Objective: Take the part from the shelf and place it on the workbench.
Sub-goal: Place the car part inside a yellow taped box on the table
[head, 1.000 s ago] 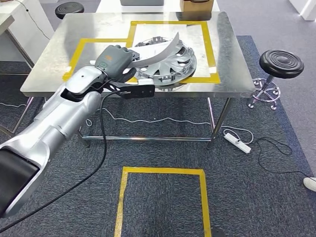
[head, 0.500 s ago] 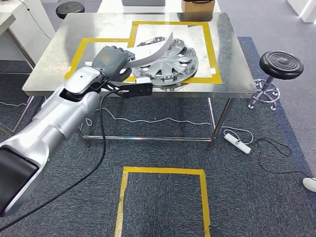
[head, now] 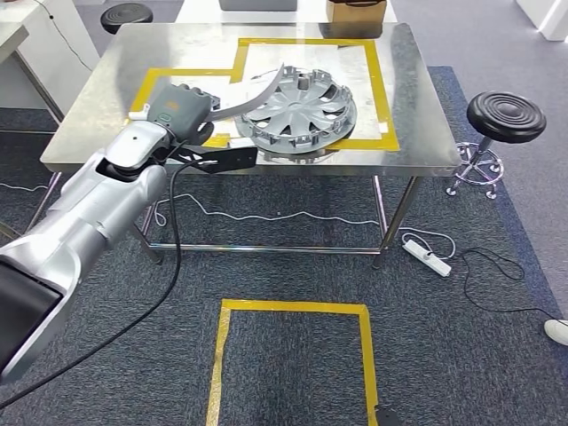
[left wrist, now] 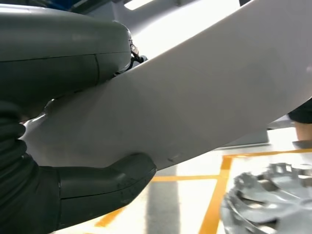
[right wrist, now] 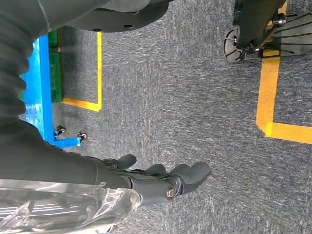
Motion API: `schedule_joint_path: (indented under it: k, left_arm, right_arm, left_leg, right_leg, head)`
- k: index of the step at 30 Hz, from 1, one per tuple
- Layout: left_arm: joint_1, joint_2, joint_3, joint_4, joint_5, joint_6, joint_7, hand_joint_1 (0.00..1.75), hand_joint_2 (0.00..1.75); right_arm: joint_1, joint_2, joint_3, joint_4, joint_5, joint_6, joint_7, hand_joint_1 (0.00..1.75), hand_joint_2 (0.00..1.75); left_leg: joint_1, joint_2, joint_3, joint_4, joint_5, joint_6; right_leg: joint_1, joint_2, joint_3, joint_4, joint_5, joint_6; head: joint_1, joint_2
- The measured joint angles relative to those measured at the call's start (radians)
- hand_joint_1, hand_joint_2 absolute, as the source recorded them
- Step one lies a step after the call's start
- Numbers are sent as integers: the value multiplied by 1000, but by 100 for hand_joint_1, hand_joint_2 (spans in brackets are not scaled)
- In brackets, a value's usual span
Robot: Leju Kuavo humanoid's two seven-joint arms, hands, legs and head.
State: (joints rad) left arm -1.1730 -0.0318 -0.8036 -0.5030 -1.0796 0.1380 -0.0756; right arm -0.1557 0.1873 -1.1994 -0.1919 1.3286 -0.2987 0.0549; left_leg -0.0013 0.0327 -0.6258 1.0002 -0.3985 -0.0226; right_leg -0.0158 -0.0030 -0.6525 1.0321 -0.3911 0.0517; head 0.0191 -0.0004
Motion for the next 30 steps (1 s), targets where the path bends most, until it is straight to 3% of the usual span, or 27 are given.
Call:
schedule_joint_path:
  k: [11,16,21,23,25,26,27,28,30]
  left_arm:
    - [-21,-6,-15,19,-48,6,65,175,175]
    - [-26,-9,-16,25,-65,14,88,175,175]
    - [-35,-13,-15,29,-75,16,101,175,175]
    - [-41,-19,-15,29,-80,17,104,175,175]
    - [-43,-24,-16,30,-84,18,105,175,175]
    - [-42,-25,-16,31,-85,18,105,175,175]
    - [-40,-27,-17,32,-85,18,106,175,175]
    - [-39,-28,-17,33,-85,18,106,175,175]
    - [-40,-29,-17,34,-86,18,107,175,175]
  right_arm:
    - [0,0,0,0,-5,0,0,0,175]
    - [0,0,0,0,-9,0,0,0,175]
    - [1,0,0,0,-11,-1,0,0,175]
    - [1,0,0,0,-11,-1,0,0,175]
    - [3,0,0,0,-12,-1,0,0,175]
    - [3,0,0,0,-13,-1,0,0,175]
    - [4,0,0,0,-13,-1,0,0,175]
    - [4,0,-1,0,-13,-1,0,0,175]
    - [4,-1,-1,0,-13,-1,0,0,175]
  left_leg:
    - [-1,0,-1,2,-1,2]
    - [-5,0,-4,7,-5,9]
    - [-3,1,1,-5,-2,26]
    - [3,1,10,-17,2,34]
    - [3,1,13,-18,-1,38]
    - [3,1,15,-17,-3,37]
    - [4,0,17,-17,-7,35]
    - [5,0,22,-16,-10,32]
    - [11,0,33,-10,-24,19]
  right_leg:
    - [-2,0,0,-2,1,1]
    - [-5,0,0,-3,3,6]
    - [-8,0,-1,-6,-1,22]
    - [-7,1,-33,59,-37,26]
    - [-6,2,-99,191,-93,30]
    - [-7,2,-128,244,-108,32]
    - [-7,1,-143,266,-105,35]
    - [-8,1,-137,247,-83,37]
    - [-10,-5,-76,122,-15,42]
  head:
    - [0,0]
    - [0,0]
    - [0,0]
    - [2,0]
    - [4,0]
    - [4,0]
    - [4,0]
    - [4,0]
    - [4,0]
